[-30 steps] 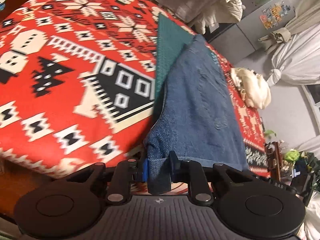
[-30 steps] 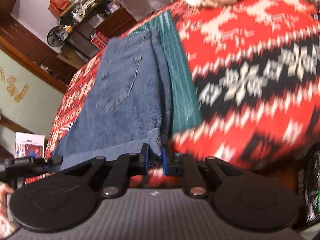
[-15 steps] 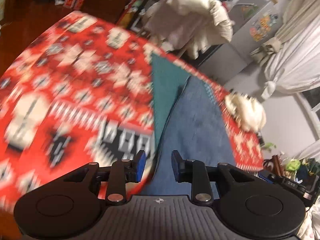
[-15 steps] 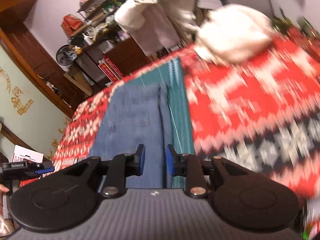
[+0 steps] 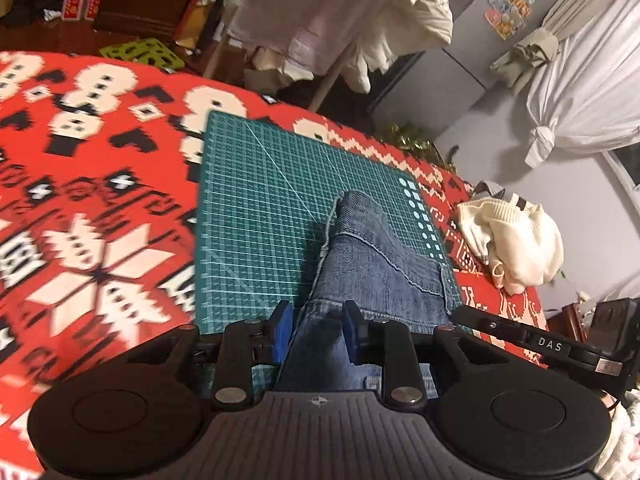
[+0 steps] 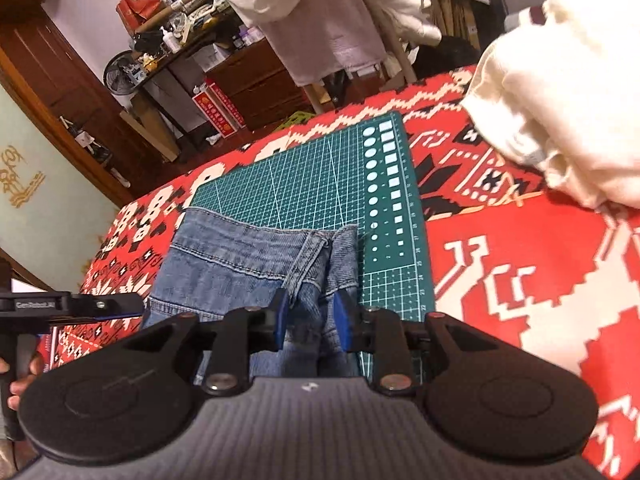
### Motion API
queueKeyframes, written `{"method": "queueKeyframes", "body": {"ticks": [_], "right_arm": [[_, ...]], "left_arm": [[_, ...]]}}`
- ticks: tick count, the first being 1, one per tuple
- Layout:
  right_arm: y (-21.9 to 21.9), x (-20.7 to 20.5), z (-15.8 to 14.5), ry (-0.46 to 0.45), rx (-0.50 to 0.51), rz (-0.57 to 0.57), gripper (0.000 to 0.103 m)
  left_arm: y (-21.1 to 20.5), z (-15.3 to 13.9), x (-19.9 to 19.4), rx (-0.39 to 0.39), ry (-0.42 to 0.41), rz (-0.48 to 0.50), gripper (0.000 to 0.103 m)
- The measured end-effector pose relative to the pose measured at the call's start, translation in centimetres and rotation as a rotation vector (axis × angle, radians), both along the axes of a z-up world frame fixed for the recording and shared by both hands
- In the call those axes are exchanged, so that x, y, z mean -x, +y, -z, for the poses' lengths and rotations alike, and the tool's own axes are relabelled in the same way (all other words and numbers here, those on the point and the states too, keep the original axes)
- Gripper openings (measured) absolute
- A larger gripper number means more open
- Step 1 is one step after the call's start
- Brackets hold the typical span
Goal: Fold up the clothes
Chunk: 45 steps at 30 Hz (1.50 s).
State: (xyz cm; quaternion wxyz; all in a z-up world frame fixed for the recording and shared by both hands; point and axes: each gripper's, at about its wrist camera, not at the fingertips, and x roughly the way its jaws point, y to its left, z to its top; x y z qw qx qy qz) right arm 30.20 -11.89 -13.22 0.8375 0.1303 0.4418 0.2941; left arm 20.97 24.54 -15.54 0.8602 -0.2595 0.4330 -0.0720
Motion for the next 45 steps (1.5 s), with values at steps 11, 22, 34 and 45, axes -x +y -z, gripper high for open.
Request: {"method": "queueKeyframes", "body": {"ticks": [11, 22, 34, 45], "right_arm": [[0.0, 1.0, 0.0, -0.036, -0.010, 0.033, 0.001], [-0.6, 2.2, -1.9, -0.123, 0.019, 0.057, 0.001], [0.0, 1.9, 1.2, -0.090, 0.064, 0.096, 0.001], [-1.4, 2.1, 0.2, -0.070, 0.000, 0.099, 0.028]], "left_arm": [[-0.1, 0.5, 0.0, 0.033, -0.025, -0.029, 0.024], [-1.9, -0.8, -0.5, -0.034, -0.108, 0.005, 0.008], [-2.6, 0.4, -1.2, -0.146, -0.110, 0.037, 0.015], [-1.6, 0.5, -0.7, -0.113, -0.067, 0.027, 0.043]]}}
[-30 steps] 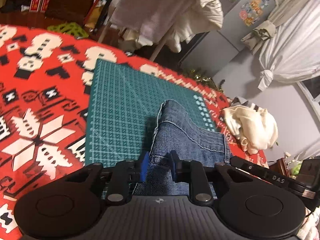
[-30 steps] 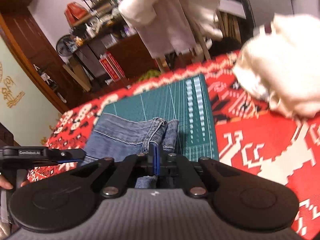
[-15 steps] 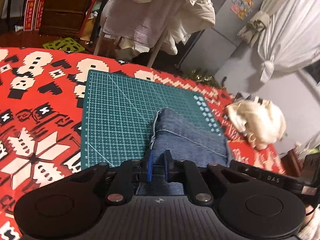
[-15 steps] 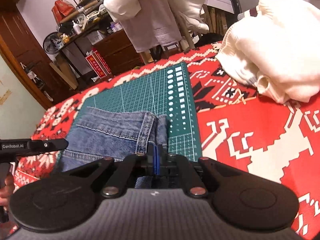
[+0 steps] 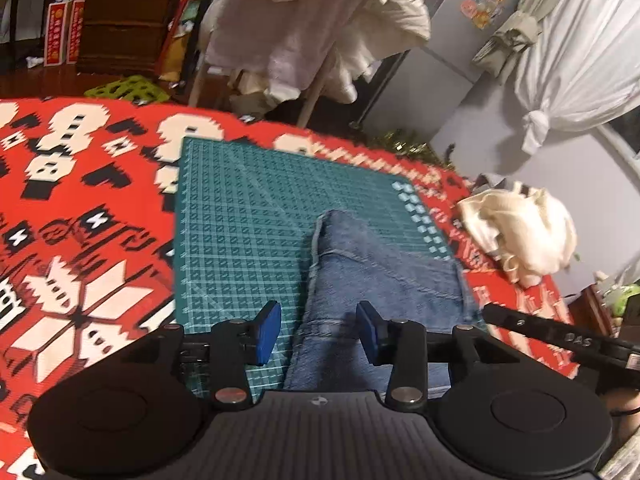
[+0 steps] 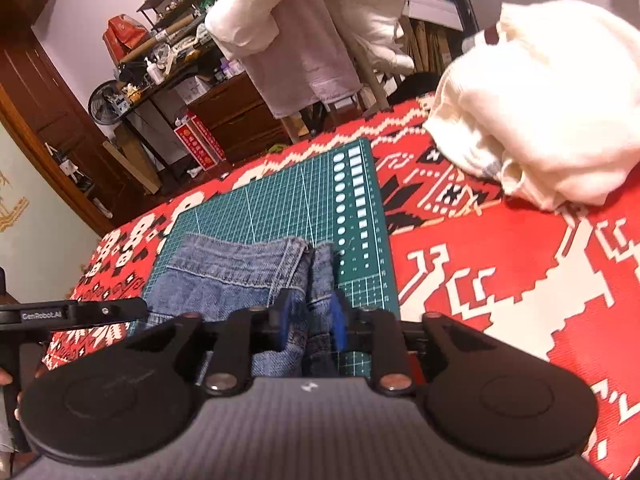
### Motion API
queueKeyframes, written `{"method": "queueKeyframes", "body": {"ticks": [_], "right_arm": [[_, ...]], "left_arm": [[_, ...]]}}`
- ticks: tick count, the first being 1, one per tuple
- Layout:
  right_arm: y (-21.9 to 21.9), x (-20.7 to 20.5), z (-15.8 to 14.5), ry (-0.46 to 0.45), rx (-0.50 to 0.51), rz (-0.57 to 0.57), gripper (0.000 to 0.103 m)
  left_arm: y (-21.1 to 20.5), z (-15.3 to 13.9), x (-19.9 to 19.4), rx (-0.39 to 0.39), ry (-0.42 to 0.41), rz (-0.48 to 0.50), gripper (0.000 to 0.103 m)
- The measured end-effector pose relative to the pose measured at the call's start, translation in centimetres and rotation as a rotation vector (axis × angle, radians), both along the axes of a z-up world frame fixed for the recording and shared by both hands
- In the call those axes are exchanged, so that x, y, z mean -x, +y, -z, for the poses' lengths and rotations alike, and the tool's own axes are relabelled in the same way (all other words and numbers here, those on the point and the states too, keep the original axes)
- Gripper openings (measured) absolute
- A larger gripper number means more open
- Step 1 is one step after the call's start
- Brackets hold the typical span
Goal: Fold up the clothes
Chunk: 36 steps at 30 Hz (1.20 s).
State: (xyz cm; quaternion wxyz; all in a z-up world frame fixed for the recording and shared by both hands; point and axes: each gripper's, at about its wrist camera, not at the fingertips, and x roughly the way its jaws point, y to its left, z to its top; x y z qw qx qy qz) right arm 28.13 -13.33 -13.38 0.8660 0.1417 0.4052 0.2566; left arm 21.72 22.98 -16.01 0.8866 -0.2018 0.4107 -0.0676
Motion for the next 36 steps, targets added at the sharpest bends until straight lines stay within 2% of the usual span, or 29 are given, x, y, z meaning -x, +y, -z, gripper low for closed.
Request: {"method": "queueKeyframes", "body": {"ticks": [5, 6, 7, 9, 10, 11, 13, 16, 22, 26, 28, 32, 36], "right_arm": [[0.8, -0.6, 0.9, 0.037, -0.003, -0.033, 0.034], [0.9, -0.6, 1.0, 0.038, -0.001, -0.036, 0.031], [1.0, -0.6, 1.1, 0.036, 0.005, -0.038, 0.021], [1.3, -0.5, 1.0, 0.022, 0.021, -0.033, 0.008], [1.4, -0.5, 1.0, 0.016, 0.027, -0.024, 0.006], [1.3, -0.4, 0.9, 0.013, 0.023, -0.017, 0.005], [1.2, -0.6, 0.7, 0.018, 0.006, -0.003, 0.004], [1.3, -1.5, 0.4, 0.016, -0.005, 0.007, 0.003], [2.2, -5.2, 0.3, 0.030, 0.030, 0.006, 0.003], [2.6, -6.4, 0.0, 0.054, 0.038, 0.008, 0.006], [2.5, -6.1, -0.2, 0.059, 0.042, 0.006, 0.013], [1.0, -4.3, -1.6, 0.046, -0.007, 0.026, 0.016], [-0.4, -0.5, -3.9, 0.020, -0.018, -0.003, 0.026]], "left_arm": [[0.2, 0.7, -0.8, 0.068, 0.030, 0.024, 0.042], [0.1, 0.8, -1.0, 0.071, 0.031, 0.029, 0.037], [-0.1, 0.8, -1.1, 0.064, 0.029, 0.030, 0.036], [-0.6, 0.6, -1.2, 0.030, 0.017, 0.033, 0.029], [-0.9, 0.4, -1.2, 0.003, 0.006, 0.038, 0.027], [-1.3, 0.1, -1.2, -0.023, -0.007, 0.041, 0.021], [-1.8, -0.3, -1.5, -0.054, -0.014, 0.040, 0.019], [-1.8, -0.5, -2.6, -0.057, -0.002, 0.025, 0.018], [-1.3, -0.6, -5.7, -0.030, 0.013, -0.020, 0.017], [-0.8, -1.0, -6.9, 0.009, 0.058, -0.041, 0.017], [-0.4, -1.4, -6.5, 0.029, 0.062, -0.043, 0.020], [1.4, -2.7, -4.4, 0.084, 0.051, -0.065, 0.021], [2.6, -4.9, -0.2, 0.076, 0.037, -0.055, 0.027]]}}
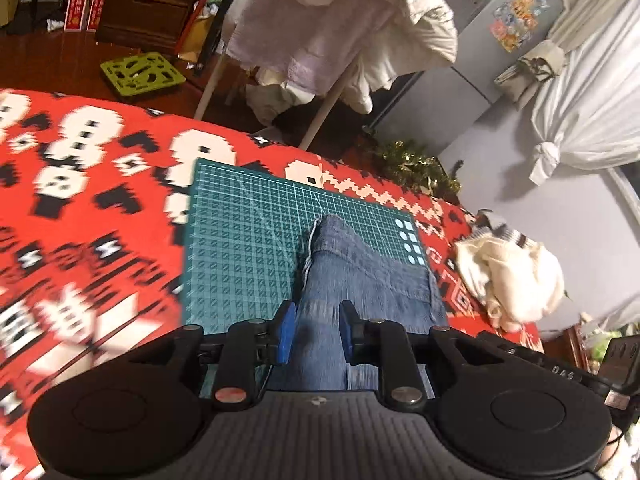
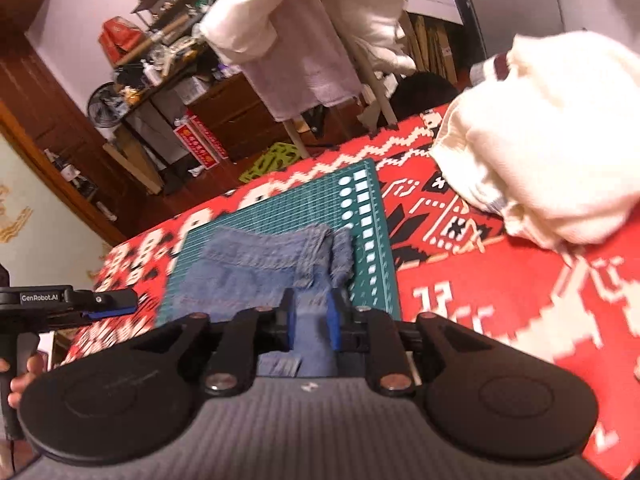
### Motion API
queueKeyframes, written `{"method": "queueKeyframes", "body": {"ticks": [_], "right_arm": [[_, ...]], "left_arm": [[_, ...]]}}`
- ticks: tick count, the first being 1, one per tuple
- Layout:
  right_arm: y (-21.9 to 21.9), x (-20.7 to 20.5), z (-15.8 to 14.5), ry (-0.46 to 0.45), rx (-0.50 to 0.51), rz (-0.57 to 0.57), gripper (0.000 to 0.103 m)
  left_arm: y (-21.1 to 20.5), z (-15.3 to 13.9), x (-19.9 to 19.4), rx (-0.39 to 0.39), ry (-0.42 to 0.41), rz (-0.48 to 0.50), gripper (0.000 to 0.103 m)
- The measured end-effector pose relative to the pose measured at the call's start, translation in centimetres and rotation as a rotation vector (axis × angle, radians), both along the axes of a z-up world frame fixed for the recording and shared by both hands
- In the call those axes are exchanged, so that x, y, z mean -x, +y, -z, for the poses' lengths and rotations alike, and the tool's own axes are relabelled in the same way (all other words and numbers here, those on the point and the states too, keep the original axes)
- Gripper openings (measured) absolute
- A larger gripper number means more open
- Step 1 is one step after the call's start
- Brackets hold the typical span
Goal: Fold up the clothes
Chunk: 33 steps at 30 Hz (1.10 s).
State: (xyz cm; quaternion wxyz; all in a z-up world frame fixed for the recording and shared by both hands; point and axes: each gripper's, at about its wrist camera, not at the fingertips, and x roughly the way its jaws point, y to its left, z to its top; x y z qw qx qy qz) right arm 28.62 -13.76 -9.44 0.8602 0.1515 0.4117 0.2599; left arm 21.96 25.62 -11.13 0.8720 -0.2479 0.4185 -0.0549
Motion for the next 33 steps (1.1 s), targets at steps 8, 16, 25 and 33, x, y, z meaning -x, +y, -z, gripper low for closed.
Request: {"method": "queueKeyframes", "body": {"ticks": [8, 16, 25, 33], "right_arm": [[-3.6, 10.3, -0.9, 0.095, 0.015, -0.041, 0.050], [-8.4, 16.2, 3.5, 0.298, -0.084, 0.079, 0.052], [-8.4, 16.6, 5.6, 0.368, -0.164, 0.081, 0.034], [-7.9, 17.0, 3.2, 0.297, -0.153, 0.047, 0.015]], "left_arm": [[1.4, -0.6, 12.4, -0.016, 0.075, 0.005, 0.041], [4.1, 4.1, 21.0, 0.165, 0.201, -0.121, 0.044], [4.5, 7.0, 21.6, 0.388, 0.292, -0.188, 0.044], [3.4, 4.5, 21.1, 0.362, 0.205, -0.162, 0.012]]}}
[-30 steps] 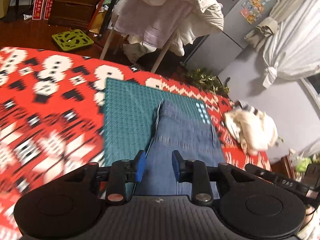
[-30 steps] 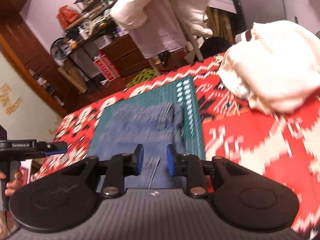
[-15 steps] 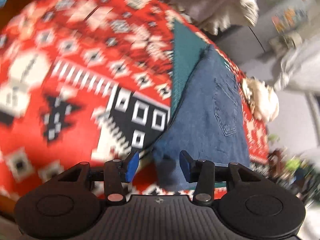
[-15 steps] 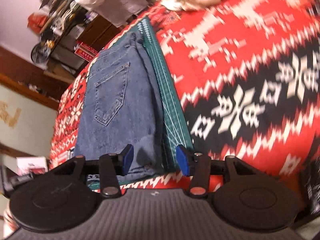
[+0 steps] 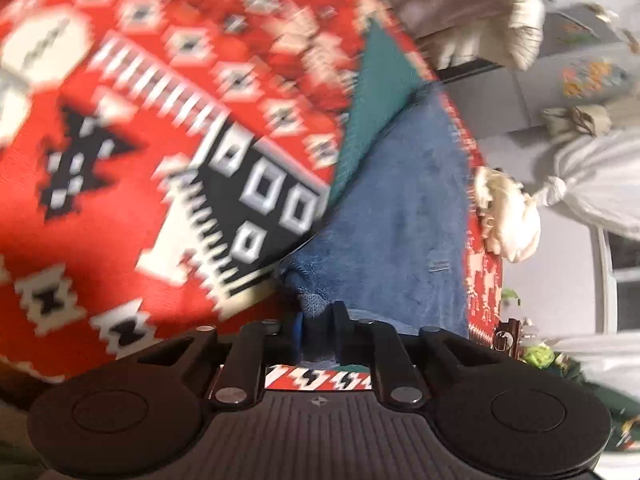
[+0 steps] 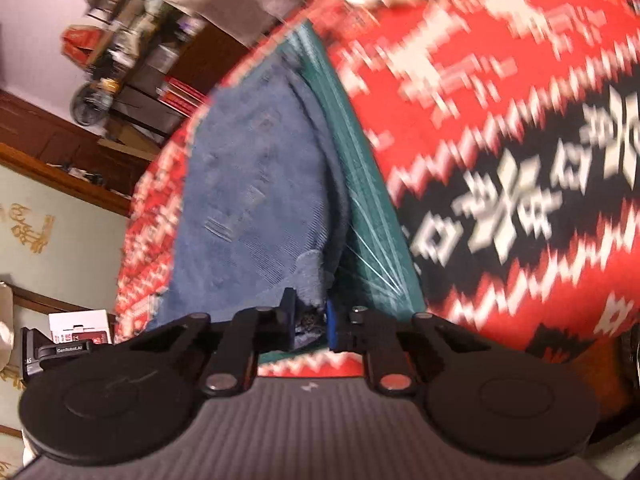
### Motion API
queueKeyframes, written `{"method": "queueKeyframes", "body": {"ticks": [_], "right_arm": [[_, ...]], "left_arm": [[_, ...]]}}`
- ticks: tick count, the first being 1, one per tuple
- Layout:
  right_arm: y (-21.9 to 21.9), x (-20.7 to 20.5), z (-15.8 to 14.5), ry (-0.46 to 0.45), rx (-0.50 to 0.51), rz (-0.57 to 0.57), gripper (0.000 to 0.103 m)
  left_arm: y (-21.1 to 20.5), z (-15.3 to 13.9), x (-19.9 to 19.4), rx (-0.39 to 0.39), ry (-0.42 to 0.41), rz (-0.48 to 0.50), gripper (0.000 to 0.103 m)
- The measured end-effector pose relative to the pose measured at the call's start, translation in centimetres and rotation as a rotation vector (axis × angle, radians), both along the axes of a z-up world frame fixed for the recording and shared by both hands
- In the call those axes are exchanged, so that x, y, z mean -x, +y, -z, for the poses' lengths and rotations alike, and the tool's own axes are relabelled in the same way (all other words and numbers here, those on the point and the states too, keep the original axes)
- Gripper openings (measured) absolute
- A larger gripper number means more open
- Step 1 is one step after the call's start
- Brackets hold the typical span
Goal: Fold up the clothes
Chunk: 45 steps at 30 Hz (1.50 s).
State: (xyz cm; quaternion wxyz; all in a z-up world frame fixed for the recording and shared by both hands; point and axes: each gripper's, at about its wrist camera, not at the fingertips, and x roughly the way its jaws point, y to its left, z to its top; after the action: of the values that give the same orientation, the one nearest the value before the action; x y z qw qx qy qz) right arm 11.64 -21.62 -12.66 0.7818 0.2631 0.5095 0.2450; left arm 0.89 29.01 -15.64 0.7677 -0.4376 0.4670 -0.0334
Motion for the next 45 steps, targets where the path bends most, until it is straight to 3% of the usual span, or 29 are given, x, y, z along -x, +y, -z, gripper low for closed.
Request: {"method": "queueKeyframes", "body": {"ticks": [3, 5, 7, 11, 13, 15, 18, 22, 25, 28, 31, 36, 39, 45], "right_arm": [[-0.1, 0.3, -2.3, -0.103, -0.015, -0.024, 0.015], [-0.1, 0.3, -2.4, -0.126, -0.010, -0.038, 0.015], [-0.2, 0.2, -1.0, -0.105, 0.000, -0.049, 0.015], [0.8, 1.1, 1.7, -0.107, 0.079, -0.081, 0.015], [0.6, 1.6, 2.7, -0.118, 0.065, -0.070, 0.017], [0.2, 1.8, 2.8, -0.120, 0.056, -0.054, 0.021], [0.0, 2.5, 2.1, -0.140, 0.082, -0.046, 0.025], [0.9, 4.4, -1.0, -0.283, 0.218, -0.068, 0.026], [2.8, 6.0, -3.2, -0.394, 0.265, -0.080, 0.028], [5.8, 6.9, -4.0, -0.465, 0.278, -0.116, 0.030], [9.4, 7.3, -3.2, -0.505, 0.339, -0.160, 0.030], [14.1, 8.3, -0.2, -0.597, 0.492, -0.217, 0.029], [15.0, 8.7, 1.3, -0.587, 0.533, -0.209, 0.030], [15.5, 9.5, 2.0, -0.633, 0.543, -0.196, 0.032]], "left_arm": [[-0.2, -2.9, 0.8, -0.047, -0.147, 0.017, 0.012], [-0.5, -3.2, 1.2, -0.109, -0.186, 0.042, 0.012], [-0.9, -2.0, 1.3, -0.158, -0.153, 0.064, 0.012], [-1.3, 1.7, 1.8, -0.177, -0.073, 0.079, 0.010], [-0.8, 2.2, 2.1, -0.155, -0.067, 0.050, 0.015], [-0.2, 2.6, 2.5, -0.133, -0.060, 0.017, 0.029], [-0.2, 1.7, 3.3, -0.184, -0.074, 0.001, 0.029], [-1.5, -1.0, 4.5, -0.348, -0.155, 0.023, 0.028], [-3.8, -2.9, 4.5, -0.435, -0.250, 0.072, 0.028], [-7.0, -4.3, 3.7, -0.507, -0.343, 0.134, 0.029], [-10.6, -3.3, 1.5, -0.538, -0.384, 0.170, 0.028], [-14.5, 0.0, -0.7, -0.633, -0.349, 0.210, 0.012], [-15.1, 1.4, -0.7, -0.659, -0.308, 0.210, 0.013], [-16.6, 1.7, -0.1, -0.773, -0.332, 0.247, 0.014]]}}
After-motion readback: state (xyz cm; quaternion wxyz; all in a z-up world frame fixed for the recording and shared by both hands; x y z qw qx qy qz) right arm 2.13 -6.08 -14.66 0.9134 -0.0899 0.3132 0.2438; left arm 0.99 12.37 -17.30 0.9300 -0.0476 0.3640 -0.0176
